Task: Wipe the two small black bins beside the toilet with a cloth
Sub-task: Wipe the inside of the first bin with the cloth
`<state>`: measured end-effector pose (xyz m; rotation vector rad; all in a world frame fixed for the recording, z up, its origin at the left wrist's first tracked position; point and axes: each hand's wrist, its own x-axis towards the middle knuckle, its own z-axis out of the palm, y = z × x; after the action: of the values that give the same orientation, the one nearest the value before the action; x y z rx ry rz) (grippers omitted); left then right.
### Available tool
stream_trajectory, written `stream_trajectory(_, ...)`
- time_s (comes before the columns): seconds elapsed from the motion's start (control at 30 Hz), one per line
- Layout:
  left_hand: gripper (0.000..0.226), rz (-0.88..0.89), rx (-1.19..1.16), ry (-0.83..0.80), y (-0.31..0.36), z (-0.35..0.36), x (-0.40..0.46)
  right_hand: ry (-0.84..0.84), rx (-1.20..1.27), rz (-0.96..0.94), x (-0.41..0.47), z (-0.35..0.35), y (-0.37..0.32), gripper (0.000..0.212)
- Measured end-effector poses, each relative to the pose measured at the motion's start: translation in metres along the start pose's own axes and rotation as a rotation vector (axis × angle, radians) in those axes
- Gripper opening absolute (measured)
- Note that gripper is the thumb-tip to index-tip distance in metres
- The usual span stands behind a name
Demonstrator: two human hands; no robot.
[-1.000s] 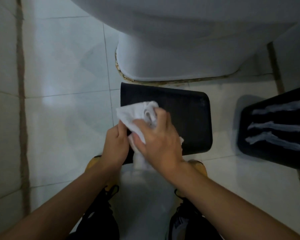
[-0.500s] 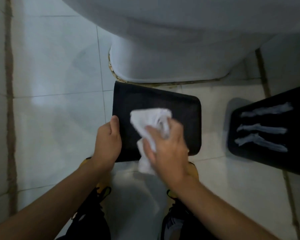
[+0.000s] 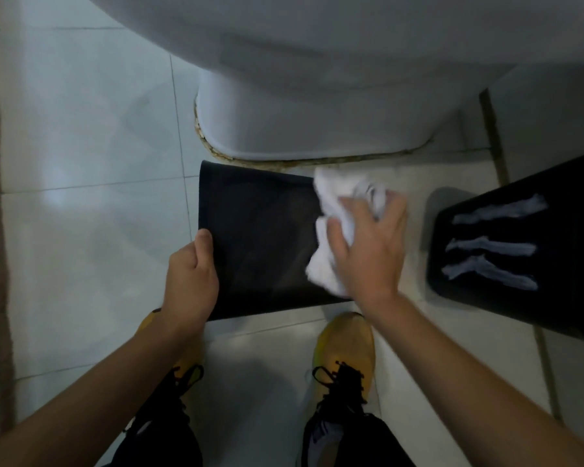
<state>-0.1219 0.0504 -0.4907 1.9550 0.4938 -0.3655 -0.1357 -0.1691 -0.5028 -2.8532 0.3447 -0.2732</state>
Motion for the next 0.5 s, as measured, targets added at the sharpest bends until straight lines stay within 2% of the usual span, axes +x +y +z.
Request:
stream_trajectory(0.13, 0.060, 0.031, 0.021, -0.018, -0.003, -0.003, 0.002, -0.010, 0.095, -0.284, -0.068, -0.002, -0.006, 0.030)
stream_trajectory(0.2, 0.060, 0.045, 0.042, -0.022, -0.007, -0.005, 0.000, -0.011, 0.116, -0.313, -0.065, -0.001, 0.002, 0.031)
stream_trajectory(0.37, 0.067, 0.067, 0.072, -0.060, -0.011, -0.007, 0.001, 0.070, 0.080, 0.158, 0.015, 0.005, 0.019, 0.031)
stream_trajectory(0.43, 0.068, 0.076, 0.072, -0.054, -0.011, -0.008, 0.003, 0.073, 0.082, 0.242, 0.046, 0.009, 0.026, 0.034)
stream_trajectory(0.5, 0.068, 0.063, 0.072, -0.046, -0.012, -0.007, 0.003, 0.068, 0.043, 0.219, 0.050, 0.010, 0.023, 0.033)
